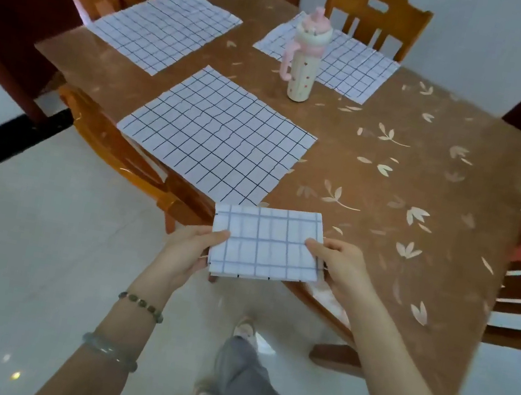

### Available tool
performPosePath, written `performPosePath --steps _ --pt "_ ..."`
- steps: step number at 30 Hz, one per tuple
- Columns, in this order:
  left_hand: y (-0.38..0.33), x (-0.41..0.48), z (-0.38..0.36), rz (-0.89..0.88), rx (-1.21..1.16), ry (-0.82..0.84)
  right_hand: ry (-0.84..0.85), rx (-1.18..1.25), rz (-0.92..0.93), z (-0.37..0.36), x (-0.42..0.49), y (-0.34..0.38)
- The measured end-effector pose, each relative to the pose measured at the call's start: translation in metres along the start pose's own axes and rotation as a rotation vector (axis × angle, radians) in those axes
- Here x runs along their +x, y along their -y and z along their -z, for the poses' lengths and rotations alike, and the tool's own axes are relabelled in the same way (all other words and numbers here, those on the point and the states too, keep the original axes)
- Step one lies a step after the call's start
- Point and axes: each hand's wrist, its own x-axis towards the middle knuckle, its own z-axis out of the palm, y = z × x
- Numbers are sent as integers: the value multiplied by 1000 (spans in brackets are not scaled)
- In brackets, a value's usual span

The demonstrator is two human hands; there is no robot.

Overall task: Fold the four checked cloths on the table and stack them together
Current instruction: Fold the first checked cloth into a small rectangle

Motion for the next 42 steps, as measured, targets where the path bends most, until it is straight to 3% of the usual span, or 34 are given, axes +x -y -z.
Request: performPosePath --steps 6,14,23,30,35,37,40,42 --pt "-13 57 -28 52 69 75 -79 14 -37 21 53 4" --pt "11 98 -60 217 52 105 -100 -275 115 28 142 52" --pt "40 128 -74 472 67 15 48 -578 114 -8 227 41" --pt "46 135 -73 444 238 4 -74 -700 91 -23 240 9" --pt "45 136 -66 365 427 -16 -149 -716 120 -28 241 2" --pt "41 133 -61 245 566 17 -256 -724 180 -28 238 -1" --pt "36 138 -51 -172 1022 58 -393 -771 300 -29 217 -8" --pt "34 149 -48 -538 1190 55 -432 -963 449 -32 198 -21"
